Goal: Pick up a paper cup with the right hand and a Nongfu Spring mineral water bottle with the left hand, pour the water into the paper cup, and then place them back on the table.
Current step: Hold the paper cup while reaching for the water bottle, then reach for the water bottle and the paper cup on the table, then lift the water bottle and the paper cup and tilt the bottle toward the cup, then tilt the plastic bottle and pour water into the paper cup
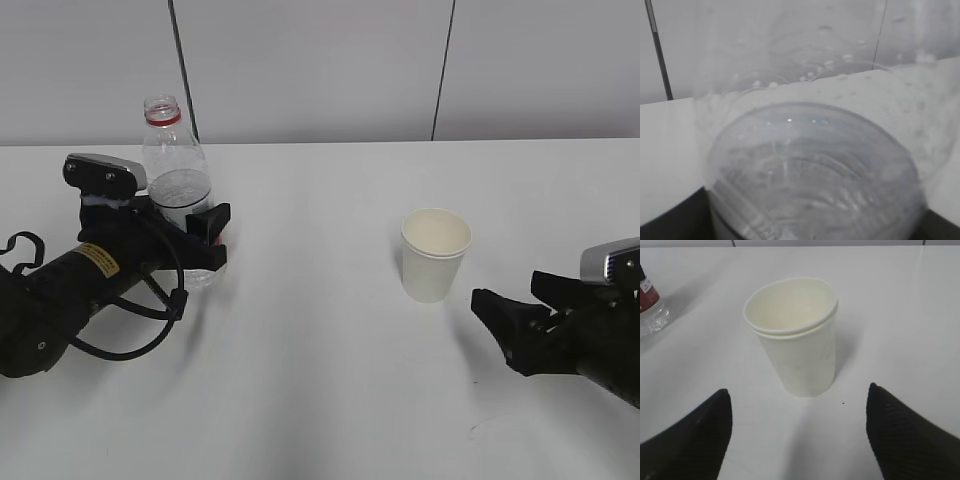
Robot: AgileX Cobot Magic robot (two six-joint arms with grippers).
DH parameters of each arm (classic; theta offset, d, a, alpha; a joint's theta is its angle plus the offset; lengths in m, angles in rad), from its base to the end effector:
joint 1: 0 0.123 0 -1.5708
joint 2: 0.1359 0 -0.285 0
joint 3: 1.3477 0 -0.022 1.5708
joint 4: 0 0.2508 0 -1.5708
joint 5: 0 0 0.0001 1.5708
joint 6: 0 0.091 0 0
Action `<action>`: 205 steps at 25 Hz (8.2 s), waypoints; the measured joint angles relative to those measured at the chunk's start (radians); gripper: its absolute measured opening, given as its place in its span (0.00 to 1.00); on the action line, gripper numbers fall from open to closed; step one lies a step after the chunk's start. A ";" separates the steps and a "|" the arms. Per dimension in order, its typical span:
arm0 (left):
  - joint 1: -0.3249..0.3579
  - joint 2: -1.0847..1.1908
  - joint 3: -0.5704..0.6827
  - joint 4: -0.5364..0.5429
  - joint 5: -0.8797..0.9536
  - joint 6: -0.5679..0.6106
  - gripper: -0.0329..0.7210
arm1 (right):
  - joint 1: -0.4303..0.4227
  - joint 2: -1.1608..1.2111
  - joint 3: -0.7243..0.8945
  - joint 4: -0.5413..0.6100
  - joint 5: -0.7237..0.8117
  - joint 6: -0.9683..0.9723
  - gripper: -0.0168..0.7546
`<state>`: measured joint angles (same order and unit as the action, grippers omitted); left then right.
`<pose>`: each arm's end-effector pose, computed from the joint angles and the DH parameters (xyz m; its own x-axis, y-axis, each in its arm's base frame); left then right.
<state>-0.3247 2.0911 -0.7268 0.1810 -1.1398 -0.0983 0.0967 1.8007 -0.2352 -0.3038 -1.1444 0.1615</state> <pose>0.3330 -0.1278 0.1022 -0.1459 0.0262 -0.9890 0.4650 0.8841 -0.0452 0.2257 0.0468 0.1112 -0.3541 -0.0029 -0.9352 -0.3360 0.9336 0.1244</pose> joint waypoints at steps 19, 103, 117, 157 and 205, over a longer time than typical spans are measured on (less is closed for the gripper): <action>0.000 0.000 0.000 0.004 0.000 0.000 0.64 | 0.000 0.286 -0.277 -0.081 -0.002 0.010 0.83; 0.000 -0.164 0.003 0.247 0.189 0.527 0.61 | 0.148 0.298 -0.563 -0.762 0.019 0.328 0.70; 0.000 -0.216 0.003 0.148 0.184 0.844 0.61 | 0.165 0.298 -0.705 -0.841 0.068 0.458 0.70; 0.000 -0.216 0.003 -0.005 0.052 1.372 0.60 | 0.212 0.298 -0.777 -0.907 0.081 0.551 0.70; 0.000 -0.216 0.003 -0.084 0.052 1.586 0.60 | 0.212 0.298 -0.777 -0.855 0.124 0.551 0.70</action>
<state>-0.3247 1.8752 -0.7238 0.0971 -1.0879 1.4875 0.3088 2.0989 -1.0123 -1.1584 -1.0204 0.7125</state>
